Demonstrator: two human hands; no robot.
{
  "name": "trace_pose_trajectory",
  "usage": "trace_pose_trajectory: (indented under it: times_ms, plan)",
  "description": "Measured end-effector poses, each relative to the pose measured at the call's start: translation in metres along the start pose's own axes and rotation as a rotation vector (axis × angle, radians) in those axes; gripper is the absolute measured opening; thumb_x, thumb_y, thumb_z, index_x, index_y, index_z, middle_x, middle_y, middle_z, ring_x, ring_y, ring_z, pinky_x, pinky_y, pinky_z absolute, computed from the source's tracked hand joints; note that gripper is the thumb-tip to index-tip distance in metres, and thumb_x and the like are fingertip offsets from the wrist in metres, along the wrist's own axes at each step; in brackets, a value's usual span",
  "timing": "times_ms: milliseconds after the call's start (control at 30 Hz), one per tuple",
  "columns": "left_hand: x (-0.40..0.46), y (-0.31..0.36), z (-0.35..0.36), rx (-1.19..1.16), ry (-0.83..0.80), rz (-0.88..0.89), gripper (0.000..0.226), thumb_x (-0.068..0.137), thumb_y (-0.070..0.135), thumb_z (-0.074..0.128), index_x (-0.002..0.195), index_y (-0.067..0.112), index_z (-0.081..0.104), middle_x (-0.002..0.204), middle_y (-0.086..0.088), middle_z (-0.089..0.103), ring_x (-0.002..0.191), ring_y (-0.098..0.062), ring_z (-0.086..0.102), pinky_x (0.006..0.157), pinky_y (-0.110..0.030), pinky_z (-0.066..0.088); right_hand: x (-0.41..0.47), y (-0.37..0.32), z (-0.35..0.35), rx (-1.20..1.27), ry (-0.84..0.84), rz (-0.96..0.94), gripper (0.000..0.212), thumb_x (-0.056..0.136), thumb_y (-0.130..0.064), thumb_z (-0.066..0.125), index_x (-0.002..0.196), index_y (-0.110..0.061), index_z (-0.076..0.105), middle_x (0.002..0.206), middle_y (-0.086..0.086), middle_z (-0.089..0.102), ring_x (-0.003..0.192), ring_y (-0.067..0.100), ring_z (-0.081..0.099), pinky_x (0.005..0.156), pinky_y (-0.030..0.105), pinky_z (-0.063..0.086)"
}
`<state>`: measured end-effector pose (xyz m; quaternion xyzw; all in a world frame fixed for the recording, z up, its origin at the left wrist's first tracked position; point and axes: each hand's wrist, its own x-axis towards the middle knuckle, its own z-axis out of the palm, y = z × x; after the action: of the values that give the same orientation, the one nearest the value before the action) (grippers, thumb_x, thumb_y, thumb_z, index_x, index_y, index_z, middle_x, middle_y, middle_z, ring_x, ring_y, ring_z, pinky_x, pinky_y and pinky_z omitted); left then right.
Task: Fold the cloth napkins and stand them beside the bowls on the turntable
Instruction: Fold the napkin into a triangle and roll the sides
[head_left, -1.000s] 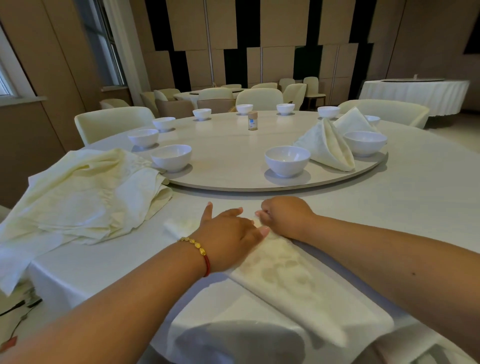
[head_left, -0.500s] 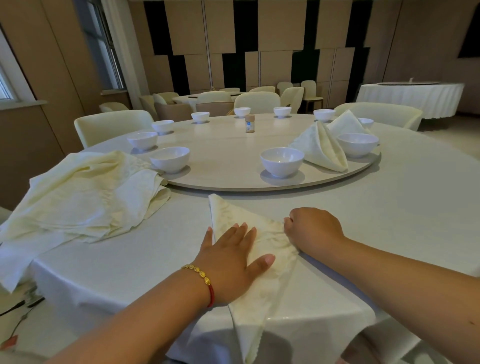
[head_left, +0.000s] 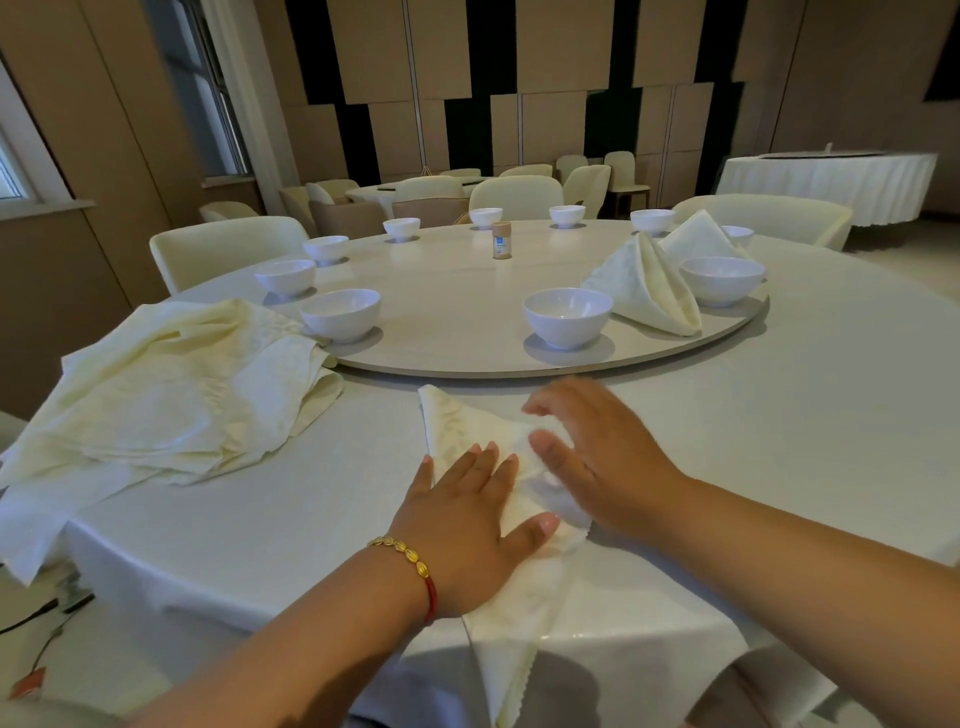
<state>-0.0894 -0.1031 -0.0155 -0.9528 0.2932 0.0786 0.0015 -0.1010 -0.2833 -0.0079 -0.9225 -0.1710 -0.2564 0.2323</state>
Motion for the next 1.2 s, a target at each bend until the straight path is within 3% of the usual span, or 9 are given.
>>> trace_pose_trajectory:
  times_ms: [100, 200, 233, 333, 433, 567, 800, 933, 1200]
  plan:
    - [0.001, 0.0, 0.002, -0.003, 0.04, 0.015, 0.076, 0.088, 0.071, 0.009, 0.152, 0.034, -0.009, 0.159, 0.008, -0.014, 0.146, -0.009, -0.015, 0.118, -0.046, -0.012, -0.006, -0.005, 0.001, 0.072, -0.318, -0.011, 0.083, 0.082, -0.077, 0.009, 0.148, -0.03, 0.027, 0.148, -0.019, 0.027, 0.13, -0.012, 0.018, 0.103, 0.005, 0.01]
    - [0.0, 0.0, 0.002, -0.021, 0.039, 0.014, 0.078, 0.085, 0.074, 0.006, 0.151, 0.036, -0.011, 0.159, 0.009, -0.015, 0.146, -0.009, -0.015, 0.118, -0.044, -0.012, -0.005, -0.009, -0.005, 0.1, -0.573, 0.104, 0.077, 0.088, -0.068, 0.012, 0.154, -0.029, 0.0, 0.159, -0.019, 0.001, 0.141, -0.007, 0.002, 0.114, 0.013, 0.002]
    - [-0.001, 0.001, 0.002, -0.025, 0.03, 0.011, 0.079, 0.084, 0.075, 0.006, 0.15, 0.036, -0.012, 0.159, 0.009, -0.015, 0.146, -0.009, -0.015, 0.118, -0.044, -0.012, -0.005, -0.009, -0.007, 0.093, -0.633, 0.143, 0.077, 0.087, -0.066, 0.012, 0.154, -0.029, -0.004, 0.16, -0.018, -0.004, 0.143, -0.005, -0.001, 0.115, 0.015, 0.001]
    - [0.0, 0.0, 0.002, -0.034, 0.019, 0.016, 0.082, 0.083, 0.076, 0.006, 0.15, 0.034, -0.013, 0.159, 0.008, -0.015, 0.146, -0.009, -0.015, 0.119, -0.042, -0.01, -0.003, -0.01, -0.01, 0.024, -0.729, 0.155, 0.075, 0.087, -0.061, 0.009, 0.153, -0.027, -0.006, 0.159, -0.018, -0.009, 0.134, -0.012, -0.012, 0.102, 0.005, -0.01]
    - [-0.002, -0.007, 0.0, -0.085, 0.011, 0.067, 0.081, 0.085, 0.073, 0.007, 0.151, 0.032, -0.014, 0.159, 0.01, -0.015, 0.145, -0.006, -0.015, 0.118, -0.034, -0.011, 0.001, -0.012, -0.011, -0.011, -0.781, 0.147, 0.072, 0.09, -0.057, 0.004, 0.152, -0.023, -0.007, 0.159, -0.015, -0.012, 0.126, -0.015, -0.015, 0.092, -0.002, -0.016]
    - [0.003, -0.027, -0.007, -0.153, -0.029, 0.099, 0.064, 0.096, 0.058, 0.006, 0.152, 0.03, -0.009, 0.159, 0.011, -0.012, 0.144, -0.002, -0.013, 0.112, -0.022, -0.011, 0.002, -0.012, -0.009, -0.069, -0.794, 0.11, 0.085, 0.079, -0.064, -0.003, 0.153, -0.023, -0.008, 0.159, -0.012, -0.015, 0.131, -0.013, -0.018, 0.105, 0.008, -0.014]
    - [0.049, -0.055, -0.014, -0.085, -0.022, -0.029, 0.059, 0.101, 0.049, 0.008, 0.153, 0.024, -0.004, 0.16, 0.006, -0.009, 0.146, -0.008, -0.009, 0.118, -0.034, -0.005, 0.001, -0.007, -0.004, -0.179, -0.816, 0.051, 0.098, 0.066, -0.074, -0.01, 0.152, -0.027, -0.013, 0.158, -0.012, -0.02, 0.142, -0.002, -0.021, 0.115, 0.02, -0.013]
    - [0.064, -0.06, -0.015, -0.039, 0.002, -0.064, 0.059, 0.102, 0.047, 0.011, 0.153, 0.022, -0.003, 0.161, 0.004, -0.006, 0.147, -0.011, -0.006, 0.119, -0.038, -0.003, 0.001, -0.009, -0.006, -0.18, -0.822, 0.05, 0.101, 0.064, -0.075, -0.01, 0.152, -0.025, -0.013, 0.158, -0.01, -0.02, 0.142, 0.0, -0.021, 0.113, 0.019, -0.014]
    - [0.047, -0.062, -0.008, -0.053, 0.036, -0.044, 0.057, 0.102, 0.045, 0.009, 0.153, 0.023, -0.004, 0.161, 0.005, -0.007, 0.147, -0.008, -0.007, 0.119, -0.035, -0.004, 0.0, -0.009, -0.005, -0.218, -0.814, 0.05, 0.084, 0.082, -0.067, 0.001, 0.153, -0.024, -0.011, 0.16, -0.008, -0.018, 0.144, 0.002, -0.018, 0.114, 0.02, -0.013]
